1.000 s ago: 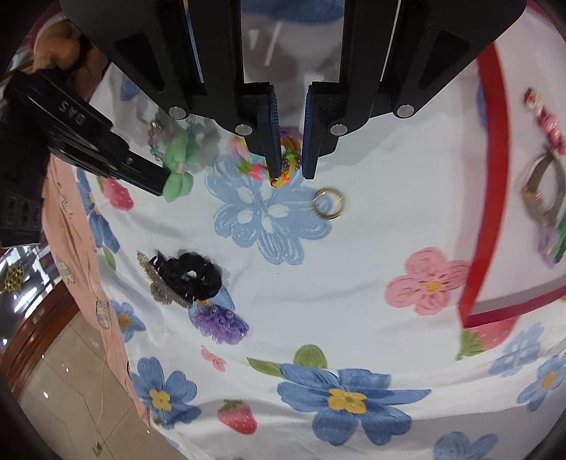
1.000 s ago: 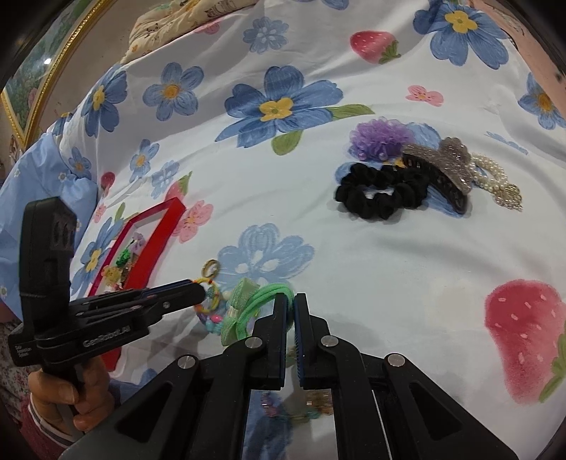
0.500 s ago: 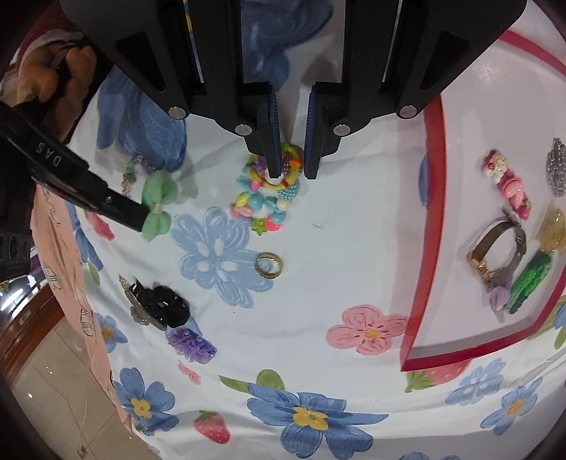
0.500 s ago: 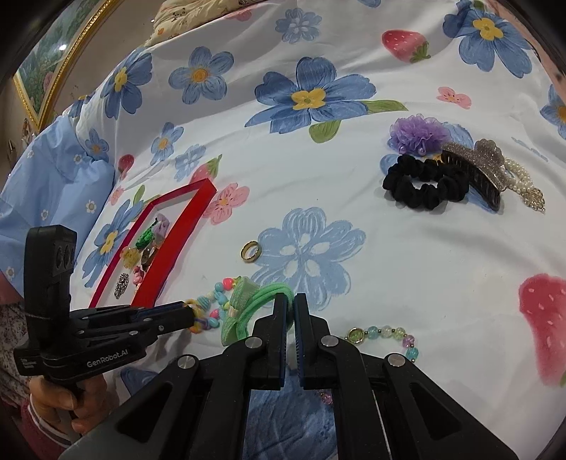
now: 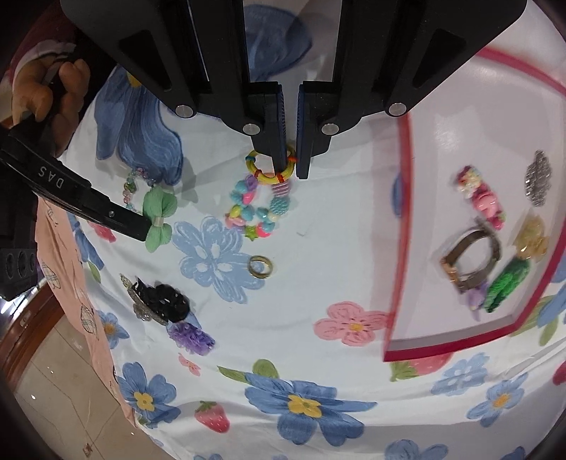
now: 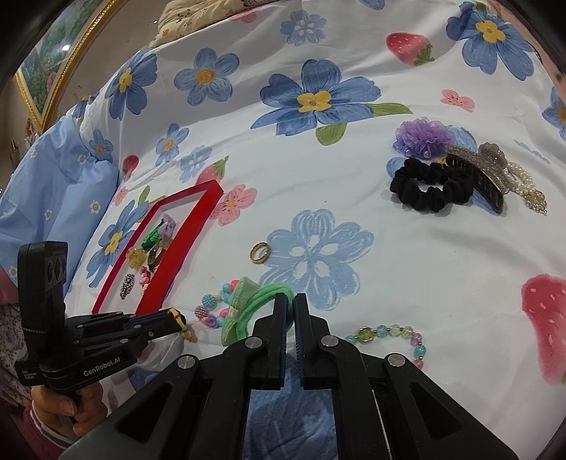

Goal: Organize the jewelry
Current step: 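Carry the green bow hair tie and ring hair tie over the red box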

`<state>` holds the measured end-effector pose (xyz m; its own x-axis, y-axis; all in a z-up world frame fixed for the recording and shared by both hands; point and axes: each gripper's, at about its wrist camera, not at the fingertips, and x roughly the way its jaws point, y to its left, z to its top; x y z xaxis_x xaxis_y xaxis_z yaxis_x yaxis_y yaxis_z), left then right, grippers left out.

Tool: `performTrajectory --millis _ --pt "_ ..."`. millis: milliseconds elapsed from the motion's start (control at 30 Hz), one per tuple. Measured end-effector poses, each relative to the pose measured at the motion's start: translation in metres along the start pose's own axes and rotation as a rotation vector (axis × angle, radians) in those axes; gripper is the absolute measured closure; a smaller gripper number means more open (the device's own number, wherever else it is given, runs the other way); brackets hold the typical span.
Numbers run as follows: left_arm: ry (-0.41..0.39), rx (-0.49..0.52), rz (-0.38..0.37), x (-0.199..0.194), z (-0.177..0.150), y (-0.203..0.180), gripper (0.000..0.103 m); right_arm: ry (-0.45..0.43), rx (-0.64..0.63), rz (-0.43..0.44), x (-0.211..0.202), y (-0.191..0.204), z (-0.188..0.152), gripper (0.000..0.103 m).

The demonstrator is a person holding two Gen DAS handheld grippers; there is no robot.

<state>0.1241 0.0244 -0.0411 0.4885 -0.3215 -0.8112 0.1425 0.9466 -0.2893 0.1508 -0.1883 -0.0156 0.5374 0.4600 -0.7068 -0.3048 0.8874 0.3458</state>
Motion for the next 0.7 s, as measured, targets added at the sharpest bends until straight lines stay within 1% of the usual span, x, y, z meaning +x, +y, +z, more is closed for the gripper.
performTrajectory --millis 100,300,533,700 --pt "-0.029 -0.018 -0.006 -0.015 -0.003 0.006 0.099 -0.002 -0.014 0.012 -0.002 0.009 0.0 0.099" --pt "-0.097 -0.072 0.009 -0.047 -0.005 0.026 0.1 0.007 -0.057 0.057 0.003 0.039 0.002 0.099" --pt "-0.162 -0.146 0.055 -0.082 -0.01 0.065 0.1 0.02 -0.139 0.119 0.011 0.088 0.004 0.099" --pt "-0.183 -0.203 0.081 -0.098 -0.018 0.094 0.1 0.032 -0.186 0.168 0.021 0.121 0.006 0.099"
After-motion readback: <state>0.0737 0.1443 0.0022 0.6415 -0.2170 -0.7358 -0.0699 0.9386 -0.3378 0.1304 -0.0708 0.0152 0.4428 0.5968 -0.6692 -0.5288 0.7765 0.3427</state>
